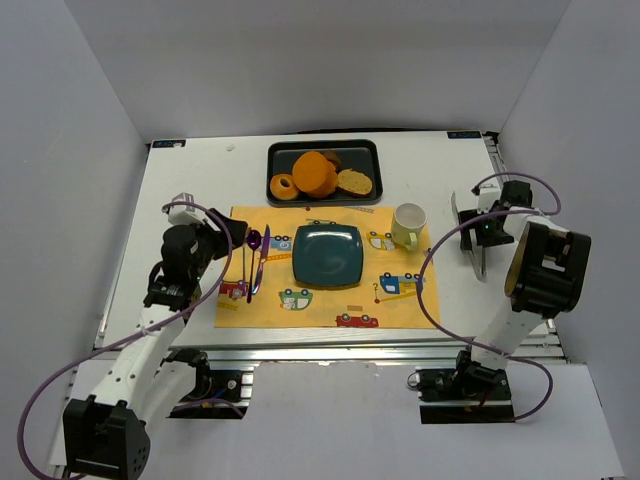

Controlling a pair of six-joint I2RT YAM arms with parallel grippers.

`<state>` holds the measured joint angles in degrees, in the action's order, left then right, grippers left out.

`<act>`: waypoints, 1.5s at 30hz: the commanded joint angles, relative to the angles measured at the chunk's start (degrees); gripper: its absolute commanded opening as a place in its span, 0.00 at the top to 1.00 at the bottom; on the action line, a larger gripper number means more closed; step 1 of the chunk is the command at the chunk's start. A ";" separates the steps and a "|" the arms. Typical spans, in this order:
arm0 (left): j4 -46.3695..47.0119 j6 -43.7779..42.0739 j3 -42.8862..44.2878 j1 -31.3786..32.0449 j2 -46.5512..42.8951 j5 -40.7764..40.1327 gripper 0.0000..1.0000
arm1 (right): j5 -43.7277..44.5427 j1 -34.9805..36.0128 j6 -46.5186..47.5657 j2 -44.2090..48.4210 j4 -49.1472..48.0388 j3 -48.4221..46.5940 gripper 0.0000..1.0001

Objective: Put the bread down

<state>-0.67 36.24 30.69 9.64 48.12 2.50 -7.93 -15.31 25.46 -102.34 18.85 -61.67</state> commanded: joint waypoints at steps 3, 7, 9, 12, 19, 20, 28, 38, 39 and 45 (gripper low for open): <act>-2.69 1.07 -1.12 0.03 -2.67 -1.71 0.25 | -2.43 -0.12 -1.49 -5.48 0.64 -7.24 0.31; -3.40 1.03 -0.81 -0.01 -3.16 -1.71 0.26 | -4.27 -0.16 -1.92 -6.30 3.46 -7.48 0.54; -3.21 1.27 -0.97 0.03 -3.33 -1.71 0.25 | -4.62 -0.16 -1.32 -5.76 3.72 -6.73 0.69; -2.31 2.26 -1.54 0.03 -3.38 -1.68 0.26 | -5.23 -0.16 -0.26 -4.17 3.51 -5.66 0.77; -1.66 3.28 -1.00 0.03 -3.09 -1.31 0.26 | -19.53 0.51 2.17 3.07 8.24 -11.49 0.84; -1.79 3.17 -0.76 0.03 -2.93 -1.16 0.26 | -21.85 1.48 2.26 3.48 9.44 -14.59 0.82; -2.51 2.61 0.40 0.03 -2.37 -0.57 0.26 | -25.97 11.78 -1.02 0.03 17.56 -35.75 0.66; -3.51 5.14 -2.76 0.03 -7.62 -1.29 0.26 | -22.22 21.20 3.88 -6.62 26.54 -51.18 0.57; -3.74 5.45 -3.22 0.03 -8.49 -1.40 0.26 | -20.99 21.98 4.83 -6.54 27.08 -51.19 0.57; -4.51 5.67 -3.61 0.03 -9.42 -1.45 0.26 | -15.75 24.51 12.02 -6.73 29.97 -50.62 0.57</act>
<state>-4.37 41.46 27.46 9.65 39.35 1.48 -26.93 8.22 32.61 -109.94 46.16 -110.32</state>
